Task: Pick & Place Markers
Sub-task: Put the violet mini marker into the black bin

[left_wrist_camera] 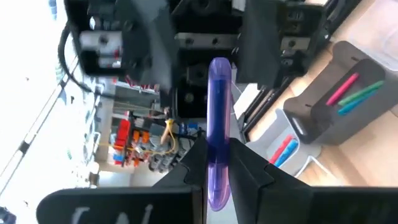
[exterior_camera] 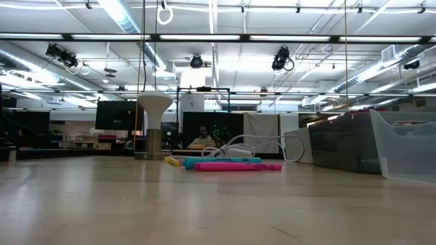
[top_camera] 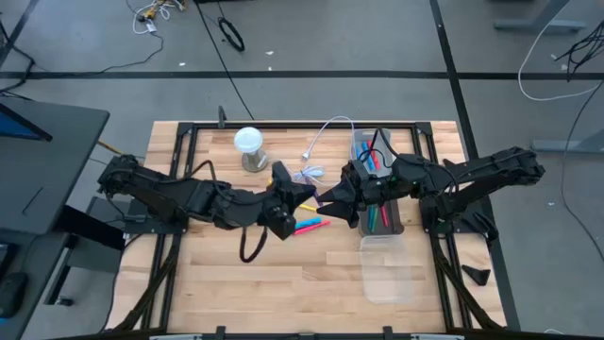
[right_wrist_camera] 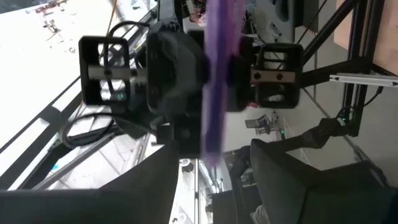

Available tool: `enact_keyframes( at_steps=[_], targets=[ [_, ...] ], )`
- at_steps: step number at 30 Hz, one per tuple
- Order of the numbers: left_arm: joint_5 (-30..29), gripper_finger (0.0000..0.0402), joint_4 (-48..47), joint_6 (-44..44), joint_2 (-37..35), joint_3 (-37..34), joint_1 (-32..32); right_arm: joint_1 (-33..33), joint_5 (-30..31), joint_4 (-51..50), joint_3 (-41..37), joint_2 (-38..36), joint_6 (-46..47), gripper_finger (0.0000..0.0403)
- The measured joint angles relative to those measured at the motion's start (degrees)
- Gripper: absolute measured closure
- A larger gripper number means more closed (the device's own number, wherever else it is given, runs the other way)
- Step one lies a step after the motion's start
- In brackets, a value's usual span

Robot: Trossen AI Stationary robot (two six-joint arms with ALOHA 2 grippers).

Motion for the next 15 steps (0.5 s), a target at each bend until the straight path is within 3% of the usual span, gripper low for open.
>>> enact_keyframes(
  at_steps=[6,15],
  targets=[
    [-3.0,0.0359,0.2,6.6,2.7,1.3,-1.0,0.0,-0.4,-0.3,0.0,0.0,-2.2,0.0201],
    [-6.2,0.0359,0.1,5.7,3.0,1.3,-1.1,0.0,-5.0,-1.6,0.0,0.0,-2.0,0.0212]
  ],
)
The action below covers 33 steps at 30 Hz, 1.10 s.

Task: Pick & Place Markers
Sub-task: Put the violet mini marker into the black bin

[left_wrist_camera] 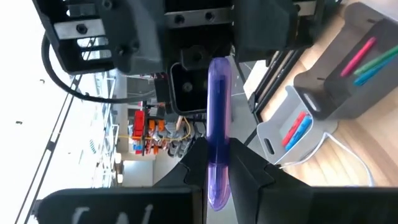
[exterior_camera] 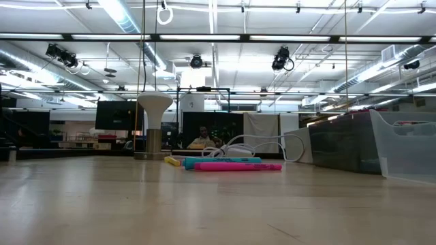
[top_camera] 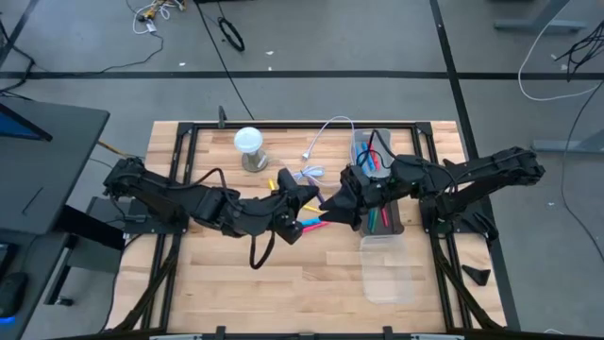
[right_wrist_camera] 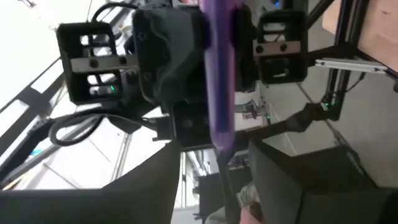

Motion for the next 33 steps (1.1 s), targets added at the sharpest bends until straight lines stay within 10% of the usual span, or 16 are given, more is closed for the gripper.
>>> enact_keyframes(
  at_steps=[12,33],
  targets=[
    [2.4,0.0359,-0.3,-1.2,0.0,0.0,-0.8,-0.2,0.3,-2.8,0.0,0.0,-1.5,0.0313],
    [3.2,0.0332,-0.8,-9.8,-0.1,0.0,-1.0,-0.2,2.2,-3.4,0.0,-0.1,-5.4,0.0378]
  ],
)
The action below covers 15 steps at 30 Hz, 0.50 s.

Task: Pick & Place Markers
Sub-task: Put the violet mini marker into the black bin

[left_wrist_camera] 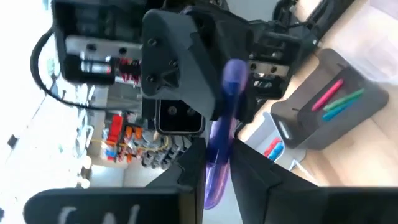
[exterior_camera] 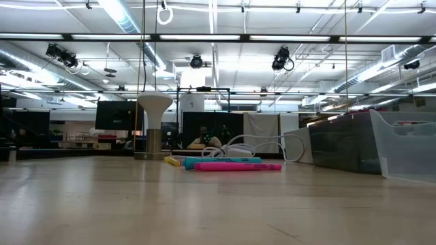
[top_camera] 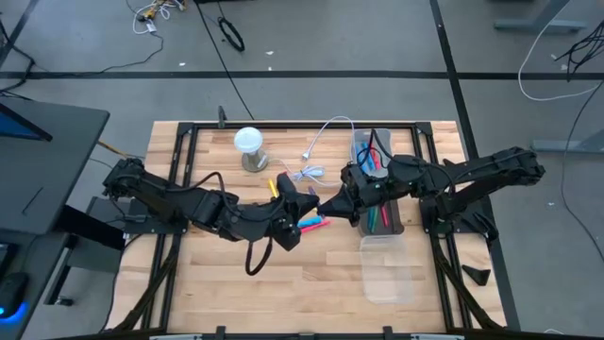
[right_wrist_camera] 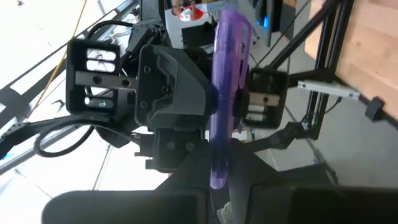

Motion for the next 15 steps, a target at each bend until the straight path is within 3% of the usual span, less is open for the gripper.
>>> enact_keyframes(
  at_steps=[15],
  targets=[
    [-0.4,0.0245,-4.4,-29.0,-3.5,0.0,-2.0,-3.6,1.4,-3.4,0.0,-2.5,-8.0,0.0381]
  ],
)
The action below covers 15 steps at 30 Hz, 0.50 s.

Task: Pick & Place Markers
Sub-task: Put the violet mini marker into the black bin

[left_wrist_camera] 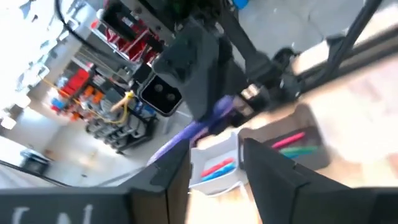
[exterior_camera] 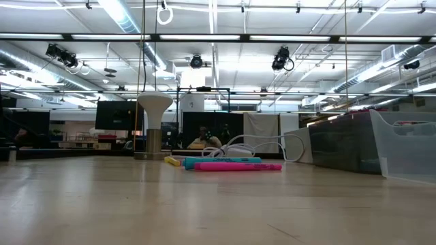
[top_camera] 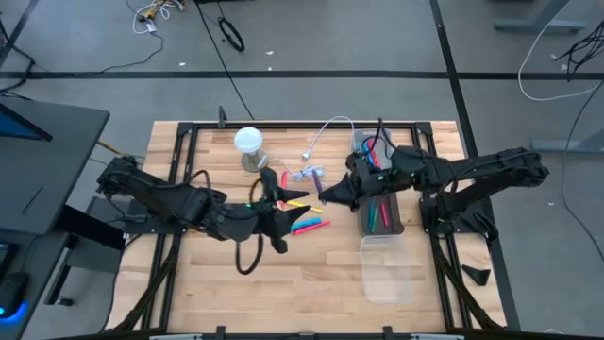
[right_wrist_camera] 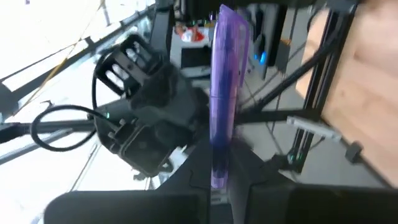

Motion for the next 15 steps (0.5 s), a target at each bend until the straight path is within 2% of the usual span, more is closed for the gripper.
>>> enact_keyframes(
  at_steps=[6,15],
  targets=[
    [0.5,0.0226,-3.2,-13.1,-3.8,0.0,-0.6,-2.8,0.5,-3.8,0.0,-2.5,-6.6,0.0382],
    [0.7,0.0223,-10.1,-30.4,-6.0,0.0,0.5,-4.0,1.8,-6.3,0.0,-5.9,-30.3,0.0383]
  ],
)
